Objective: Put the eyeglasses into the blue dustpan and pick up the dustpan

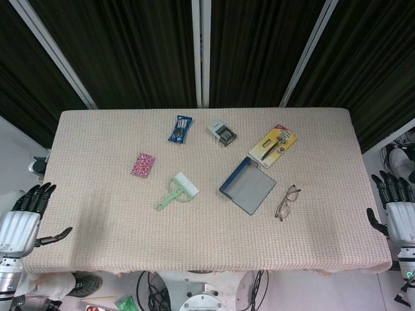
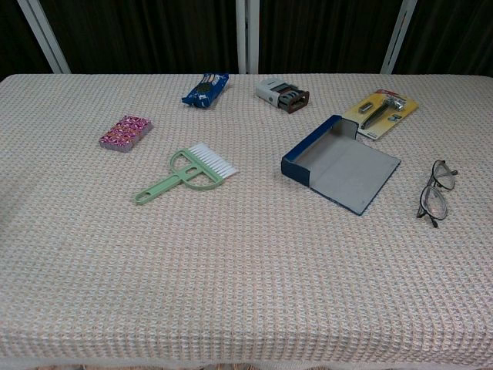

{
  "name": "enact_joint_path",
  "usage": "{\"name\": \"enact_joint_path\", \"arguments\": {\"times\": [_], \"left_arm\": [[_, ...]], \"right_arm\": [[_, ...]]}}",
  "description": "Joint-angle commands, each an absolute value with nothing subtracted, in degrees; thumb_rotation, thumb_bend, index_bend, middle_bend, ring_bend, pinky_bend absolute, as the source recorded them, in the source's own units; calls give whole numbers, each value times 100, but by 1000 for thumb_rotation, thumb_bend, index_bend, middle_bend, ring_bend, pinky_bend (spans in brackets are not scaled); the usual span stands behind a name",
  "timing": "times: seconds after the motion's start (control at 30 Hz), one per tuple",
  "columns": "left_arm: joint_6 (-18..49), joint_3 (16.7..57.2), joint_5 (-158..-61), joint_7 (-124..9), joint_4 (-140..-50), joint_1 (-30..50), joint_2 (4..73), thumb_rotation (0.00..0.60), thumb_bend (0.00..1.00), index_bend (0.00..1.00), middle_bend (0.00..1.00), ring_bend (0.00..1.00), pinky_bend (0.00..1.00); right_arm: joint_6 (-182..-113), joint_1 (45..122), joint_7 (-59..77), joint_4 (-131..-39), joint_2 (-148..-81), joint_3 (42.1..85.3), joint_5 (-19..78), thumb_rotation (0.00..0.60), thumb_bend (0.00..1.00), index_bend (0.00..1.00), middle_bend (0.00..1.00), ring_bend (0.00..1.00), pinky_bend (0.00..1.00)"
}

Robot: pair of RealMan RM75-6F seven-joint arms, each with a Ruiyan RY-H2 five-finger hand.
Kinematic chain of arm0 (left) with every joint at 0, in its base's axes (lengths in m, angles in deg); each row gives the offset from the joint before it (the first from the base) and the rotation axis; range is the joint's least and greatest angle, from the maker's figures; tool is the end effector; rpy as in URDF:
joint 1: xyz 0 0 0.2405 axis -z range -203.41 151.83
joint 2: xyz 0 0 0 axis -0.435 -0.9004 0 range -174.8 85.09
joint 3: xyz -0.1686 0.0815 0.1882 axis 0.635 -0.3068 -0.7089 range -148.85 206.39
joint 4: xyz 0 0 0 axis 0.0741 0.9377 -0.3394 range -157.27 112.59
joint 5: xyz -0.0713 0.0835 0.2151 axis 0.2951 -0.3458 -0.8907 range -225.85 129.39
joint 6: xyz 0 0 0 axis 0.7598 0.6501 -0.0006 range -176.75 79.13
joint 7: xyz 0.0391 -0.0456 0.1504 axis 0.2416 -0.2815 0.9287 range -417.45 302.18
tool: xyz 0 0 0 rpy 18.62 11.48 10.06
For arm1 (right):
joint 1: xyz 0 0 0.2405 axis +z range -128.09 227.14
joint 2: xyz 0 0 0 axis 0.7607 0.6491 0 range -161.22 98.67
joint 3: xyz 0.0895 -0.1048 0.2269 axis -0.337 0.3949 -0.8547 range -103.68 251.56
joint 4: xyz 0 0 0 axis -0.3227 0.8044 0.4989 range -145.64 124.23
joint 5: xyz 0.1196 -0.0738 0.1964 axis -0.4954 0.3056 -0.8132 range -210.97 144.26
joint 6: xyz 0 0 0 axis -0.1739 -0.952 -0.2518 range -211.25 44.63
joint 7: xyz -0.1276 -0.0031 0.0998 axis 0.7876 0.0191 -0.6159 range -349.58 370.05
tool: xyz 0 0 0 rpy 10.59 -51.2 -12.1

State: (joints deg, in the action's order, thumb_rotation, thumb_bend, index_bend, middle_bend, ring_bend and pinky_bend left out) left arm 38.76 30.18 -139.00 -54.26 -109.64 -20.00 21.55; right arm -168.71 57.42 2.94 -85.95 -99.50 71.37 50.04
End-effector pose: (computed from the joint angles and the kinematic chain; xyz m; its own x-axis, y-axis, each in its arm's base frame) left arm -0.3310 0.2023 0.1269 0.4946 -0.0330 0.8685 0.8629 -0.1009 -0.4952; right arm -0.3828 -0.2257 0.1524 0.4786 0.0463 0.8768 -0.8779 0.0093 0.4787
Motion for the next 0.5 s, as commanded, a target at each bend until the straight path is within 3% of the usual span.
{"name": "enact_joint_path", "arguments": {"times": [0.03, 0.23, 0.5], "left_arm": [[3878, 3013, -13879, -5441, -10935, -2013, 2180, 341, 110, 53, 66, 89, 222], [3914, 2960, -13911, -5429, -10993, -2058, 2110, 344, 110, 53, 66, 90, 222], [3771, 2976, -13805, -5415, -11021, -2015, 2089, 346, 110, 61, 66, 89, 223]], "right_arm": [[-16798, 5773, 299, -8537, -9996, 7118, 5019, 600, 330, 0, 0, 0, 0], [-16557, 5920, 485, -8484, -9973, 7167, 5208, 600, 331, 0, 0, 0, 0], [-15390, 6763, 1454, -8433, -9597, 7336, 5757, 600, 274, 0, 0, 0, 0]]}}
